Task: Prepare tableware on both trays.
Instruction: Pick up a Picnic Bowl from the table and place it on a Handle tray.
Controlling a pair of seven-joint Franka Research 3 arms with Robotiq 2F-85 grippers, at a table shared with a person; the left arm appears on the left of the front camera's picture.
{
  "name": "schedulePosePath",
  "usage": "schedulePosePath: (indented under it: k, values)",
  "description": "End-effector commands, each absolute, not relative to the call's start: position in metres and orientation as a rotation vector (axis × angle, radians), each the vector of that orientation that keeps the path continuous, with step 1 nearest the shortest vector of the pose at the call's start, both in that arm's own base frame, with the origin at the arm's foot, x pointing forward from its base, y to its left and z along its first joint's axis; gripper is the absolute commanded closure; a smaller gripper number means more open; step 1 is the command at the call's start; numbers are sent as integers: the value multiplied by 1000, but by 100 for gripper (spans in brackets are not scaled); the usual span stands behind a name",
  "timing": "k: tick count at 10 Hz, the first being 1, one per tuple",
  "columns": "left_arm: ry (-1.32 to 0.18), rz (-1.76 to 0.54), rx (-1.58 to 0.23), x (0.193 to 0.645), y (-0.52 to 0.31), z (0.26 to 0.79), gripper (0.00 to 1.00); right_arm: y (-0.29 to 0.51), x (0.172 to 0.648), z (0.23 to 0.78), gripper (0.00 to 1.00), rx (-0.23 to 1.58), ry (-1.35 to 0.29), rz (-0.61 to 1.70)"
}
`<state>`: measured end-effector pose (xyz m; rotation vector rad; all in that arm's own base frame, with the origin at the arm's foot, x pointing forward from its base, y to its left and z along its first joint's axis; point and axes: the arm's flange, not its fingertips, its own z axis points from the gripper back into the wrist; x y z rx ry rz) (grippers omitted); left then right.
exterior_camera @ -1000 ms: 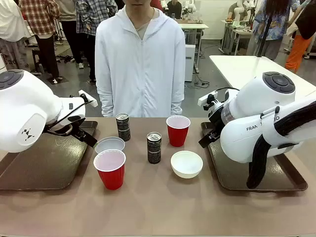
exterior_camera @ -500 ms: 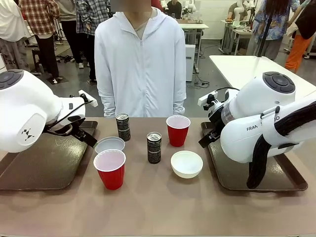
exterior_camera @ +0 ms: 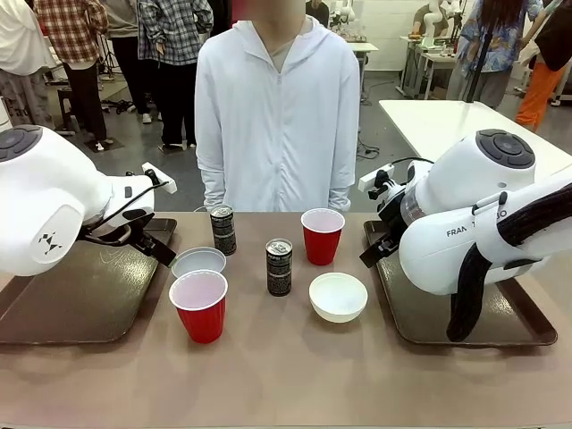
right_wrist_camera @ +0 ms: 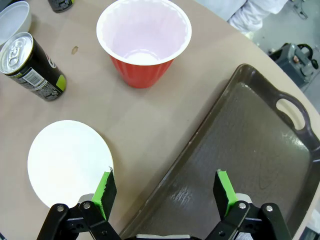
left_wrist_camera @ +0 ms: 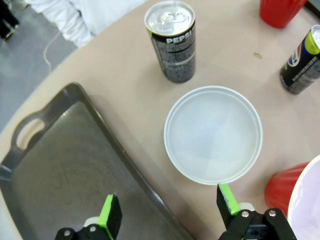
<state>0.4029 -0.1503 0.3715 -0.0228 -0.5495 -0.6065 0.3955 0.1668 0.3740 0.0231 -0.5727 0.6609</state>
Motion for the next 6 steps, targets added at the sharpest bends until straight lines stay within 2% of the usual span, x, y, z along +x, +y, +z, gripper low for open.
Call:
schedulePosePath:
  k: [1, 6]
  values:
    - [-550, -607, -23, 403, -150, 372, 0, 167, 395, 374, 0, 23, -573, 661]
    - [-550, -607, -23, 403, -150, 372, 0, 167, 395, 374, 0, 23, -573, 661]
